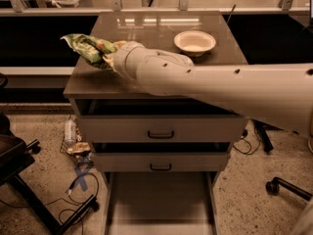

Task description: Pick green jalapeno chip bag from bottom drawer and place on counter

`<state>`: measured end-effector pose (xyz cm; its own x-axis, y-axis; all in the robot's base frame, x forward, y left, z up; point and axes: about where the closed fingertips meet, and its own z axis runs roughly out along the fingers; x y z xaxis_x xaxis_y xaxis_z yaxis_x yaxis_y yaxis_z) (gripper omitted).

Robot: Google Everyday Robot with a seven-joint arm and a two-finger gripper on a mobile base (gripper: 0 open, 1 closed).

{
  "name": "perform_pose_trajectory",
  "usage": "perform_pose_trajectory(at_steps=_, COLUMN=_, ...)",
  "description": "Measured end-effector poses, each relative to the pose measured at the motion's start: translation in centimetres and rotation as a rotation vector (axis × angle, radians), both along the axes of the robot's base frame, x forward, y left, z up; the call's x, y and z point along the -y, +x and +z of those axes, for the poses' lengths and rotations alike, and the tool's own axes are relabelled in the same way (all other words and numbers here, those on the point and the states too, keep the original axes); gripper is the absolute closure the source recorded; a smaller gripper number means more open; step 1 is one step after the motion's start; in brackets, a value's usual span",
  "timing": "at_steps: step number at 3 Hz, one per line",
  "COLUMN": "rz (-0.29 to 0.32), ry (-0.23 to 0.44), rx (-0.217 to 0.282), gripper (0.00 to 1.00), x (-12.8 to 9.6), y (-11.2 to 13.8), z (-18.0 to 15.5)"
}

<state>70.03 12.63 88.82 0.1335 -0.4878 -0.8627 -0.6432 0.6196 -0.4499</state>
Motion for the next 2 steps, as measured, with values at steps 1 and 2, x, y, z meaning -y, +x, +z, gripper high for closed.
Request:
perform_pose_trajectory(at_steps=1, rz=0.001, ry=0.001, rx=0.003, gripper=0.31, x=-0.09, y=-0.08, z=0.21)
perform_pose_trajectory(at_steps=2, rz=0.003, ry=0.002, rx=0.006, gripper=0.08, x=-0.21, y=-0.17, z=0.45)
